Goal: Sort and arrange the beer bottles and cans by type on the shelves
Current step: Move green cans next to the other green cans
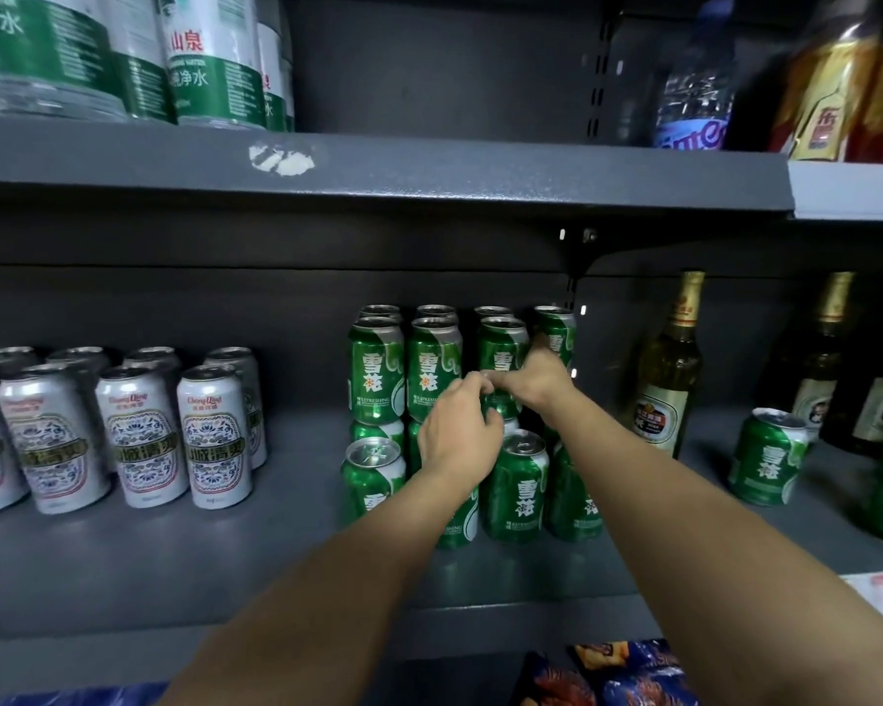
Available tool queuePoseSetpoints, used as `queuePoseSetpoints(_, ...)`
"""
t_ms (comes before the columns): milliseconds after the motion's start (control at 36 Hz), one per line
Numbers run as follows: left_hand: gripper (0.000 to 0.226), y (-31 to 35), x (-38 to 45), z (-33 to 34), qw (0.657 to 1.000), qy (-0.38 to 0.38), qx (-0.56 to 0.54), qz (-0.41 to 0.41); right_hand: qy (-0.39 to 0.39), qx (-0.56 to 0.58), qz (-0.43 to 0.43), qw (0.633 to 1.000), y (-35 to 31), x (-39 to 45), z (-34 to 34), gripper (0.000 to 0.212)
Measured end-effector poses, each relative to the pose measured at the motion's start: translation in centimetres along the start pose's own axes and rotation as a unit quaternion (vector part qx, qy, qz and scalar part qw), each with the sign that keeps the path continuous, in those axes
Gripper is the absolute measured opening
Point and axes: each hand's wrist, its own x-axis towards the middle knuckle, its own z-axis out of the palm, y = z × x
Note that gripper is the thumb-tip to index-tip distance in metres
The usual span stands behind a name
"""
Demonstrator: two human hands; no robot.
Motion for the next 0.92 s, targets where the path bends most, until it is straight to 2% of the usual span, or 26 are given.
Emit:
queuePoseSetpoints(139,0.024,0.5,-0.2,1.0,1.0,0.01,-0.007,0.017,0.03,0.071,0.022,0.997,1.8,-0.5,-0.7,0.074)
queuePoseSetpoints(222,0.022,1.7,0.0,1.7,0.999,0.02,-0.006,0.039,0.145,0.074,0.037,0.986,3.9,-1.2,-2.3,0.067)
queuePoseSetpoints(333,0.021,4.3,0.3,3.2,0.997,0.004,-0.024,0.07,0.313,0.044,0.062,0.947,8.7,-2.3,-5.6,0.046)
queuePoseSetpoints(444,0.022,7.1,-0.2,5.4,0.996,-0.008,-0.043,0.078,0.36,-0.017,0.13,0.924,14.5,-3.4,-9.3,0.047)
queuePoseSetpoints(500,0.023,8.3,-0.7,6.8,0.995,-0.016,-0.06,0.082,0.359,-0.022,0.17,0.917,17.3,-3.8,-11.0,0.051)
queuePoseSetpoints(583,0.022,10.1,-1.5,8.7,0.994,-0.023,-0.064,0.082,0.325,0.028,0.216,0.92,20.7,-4.0,-12.9,0.065)
queuePoseSetpoints(778,0.021,12.9,-2.3,11.6,0.998,-0.003,-0.039,0.051,0.166,0.103,0.214,0.957,25.8,-2.2,-14.6,0.101)
queuePoseSetpoints(917,0.023,13.3,-2.5,11.9,0.999,0.019,-0.011,0.027,0.114,0.143,0.203,0.962,27.5,-0.8,-14.3,0.096)
